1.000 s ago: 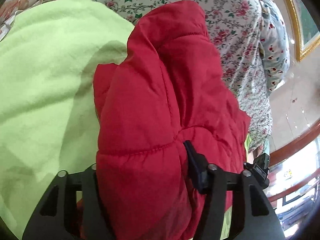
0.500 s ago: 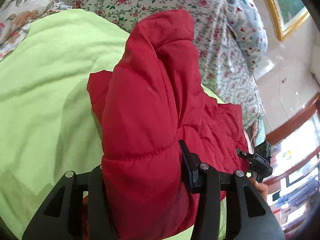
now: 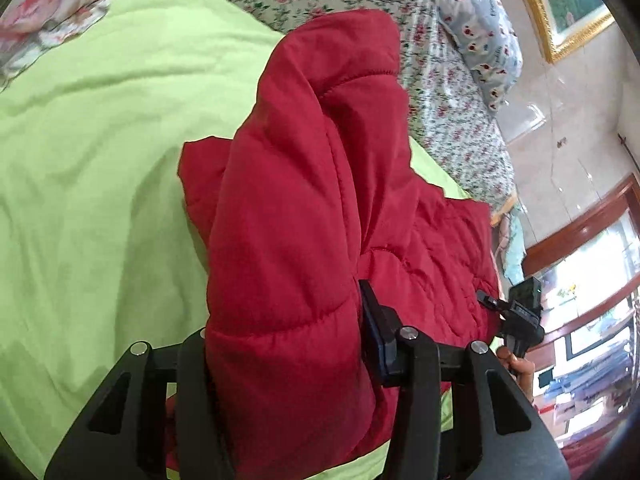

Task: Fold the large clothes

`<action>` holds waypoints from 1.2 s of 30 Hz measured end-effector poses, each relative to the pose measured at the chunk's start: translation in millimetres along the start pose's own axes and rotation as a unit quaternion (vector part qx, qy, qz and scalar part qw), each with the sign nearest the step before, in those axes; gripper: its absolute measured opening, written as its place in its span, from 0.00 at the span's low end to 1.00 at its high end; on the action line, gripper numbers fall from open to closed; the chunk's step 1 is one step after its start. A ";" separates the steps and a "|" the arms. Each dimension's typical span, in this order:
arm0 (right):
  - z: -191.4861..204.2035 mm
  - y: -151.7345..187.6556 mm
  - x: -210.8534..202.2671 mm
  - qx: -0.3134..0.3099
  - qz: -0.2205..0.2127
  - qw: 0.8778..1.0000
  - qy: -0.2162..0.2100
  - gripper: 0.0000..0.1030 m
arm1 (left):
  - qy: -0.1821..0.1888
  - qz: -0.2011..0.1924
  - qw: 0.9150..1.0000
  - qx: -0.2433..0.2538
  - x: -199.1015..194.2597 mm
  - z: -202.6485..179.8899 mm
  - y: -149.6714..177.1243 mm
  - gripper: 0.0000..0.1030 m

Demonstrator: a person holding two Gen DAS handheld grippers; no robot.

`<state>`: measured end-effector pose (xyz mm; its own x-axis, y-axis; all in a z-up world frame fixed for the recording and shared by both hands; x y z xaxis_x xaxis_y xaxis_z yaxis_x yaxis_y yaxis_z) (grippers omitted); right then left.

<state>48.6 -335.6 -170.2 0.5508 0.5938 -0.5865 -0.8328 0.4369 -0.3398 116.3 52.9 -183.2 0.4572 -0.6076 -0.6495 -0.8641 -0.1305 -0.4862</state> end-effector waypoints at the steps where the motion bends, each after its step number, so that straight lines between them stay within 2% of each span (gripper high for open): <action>1: -1.4 0.0 0.2 0.000 -0.002 1.000 0.001 0.43 | -0.010 -0.002 1.000 0.001 2.7 1.7 -0.5 0.43; 6: -7.5 -5.9 6.5 -0.004 -0.017 0.999 0.028 0.47 | -0.061 -0.019 0.998 0.019 14.4 5.2 -3.8 0.47; 14: -17.7 -3.6 10.7 -0.006 -0.026 0.998 0.060 0.55 | -0.117 -0.026 0.992 0.032 24.9 10.4 -4.6 0.59; 17: -17.3 -3.4 6.9 -0.009 -0.029 0.997 0.076 0.62 | -0.135 -0.032 0.990 0.037 19.9 11.4 -4.6 0.64; 24: -18.4 -4.7 -8.6 -0.029 -0.042 0.991 0.127 0.82 | -0.196 -0.079 0.976 0.058 -6.6 2.1 -10.5 0.81; 26: -18.9 -7.7 -17.0 -0.036 -0.053 0.988 0.139 0.85 | -0.214 -0.097 0.970 0.070 -16.2 0.4 -14.3 0.81; 31: -15.7 -11.9 -30.0 -0.047 -0.075 0.984 0.153 0.89 | -0.222 -0.104 0.966 0.082 -24.8 -1.7 -16.4 0.81; 36: -10.6 -10.9 -29.8 -0.068 -0.076 0.979 0.174 0.95 | -0.224 -0.079 0.967 0.091 -11.1 -5.0 -11.4 0.81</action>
<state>40.6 -365.3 -156.8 0.6372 0.2512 -0.7286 -0.7549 0.3939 -0.5244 120.0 57.2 -167.5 0.6609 -0.1854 -0.7272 -0.7434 -0.0285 -0.6683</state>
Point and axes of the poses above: each gripper's, at about its wrist camera, not at the fingertips, and x roughly the way its jaws point, z to its left, y to its underside, the point moved 10 cm from there along x, roughly the way its jaws point, and after that the axes turned 1 degree about -x, right-handed, at the moved point
